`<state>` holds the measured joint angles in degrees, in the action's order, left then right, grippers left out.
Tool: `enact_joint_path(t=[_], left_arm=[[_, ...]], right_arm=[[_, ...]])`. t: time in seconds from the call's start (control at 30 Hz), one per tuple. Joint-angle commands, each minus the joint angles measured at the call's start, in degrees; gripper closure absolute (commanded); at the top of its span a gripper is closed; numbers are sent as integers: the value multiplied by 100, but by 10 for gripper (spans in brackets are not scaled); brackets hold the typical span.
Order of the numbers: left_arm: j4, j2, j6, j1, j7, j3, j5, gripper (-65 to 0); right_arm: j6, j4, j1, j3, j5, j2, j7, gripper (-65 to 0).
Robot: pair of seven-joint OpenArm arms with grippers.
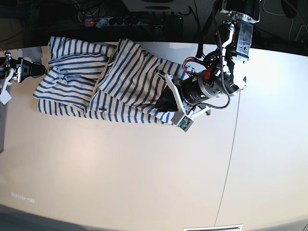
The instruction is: Fold the T-shirt properly
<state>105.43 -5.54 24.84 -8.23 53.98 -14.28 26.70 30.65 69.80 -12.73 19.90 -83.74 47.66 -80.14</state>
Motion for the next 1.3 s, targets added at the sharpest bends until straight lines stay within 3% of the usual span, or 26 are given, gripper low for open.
enact_joint_path(t=[0.0,0.6,0.97,1.13,1.27], left_arm=[[103,13,-15,70,-103,4,90,-84],[103,11,-15,72,-101,4,94,-84],[103,9,-15,72,-96,7,92,-84],[103,11,-17,74,-98,7,94,-84],[103,11,-17,79,-103,7,94,-84]], right_arm=[[407,59,52,74,-126,101,14,-441],[409,55,240,70,-126,-752,14,-441],[409,35,396,57,466,-894,39,-441],[409,35,398,57,866,-909,691,-441],[411,35,396,20,984,-994,704,-425]])
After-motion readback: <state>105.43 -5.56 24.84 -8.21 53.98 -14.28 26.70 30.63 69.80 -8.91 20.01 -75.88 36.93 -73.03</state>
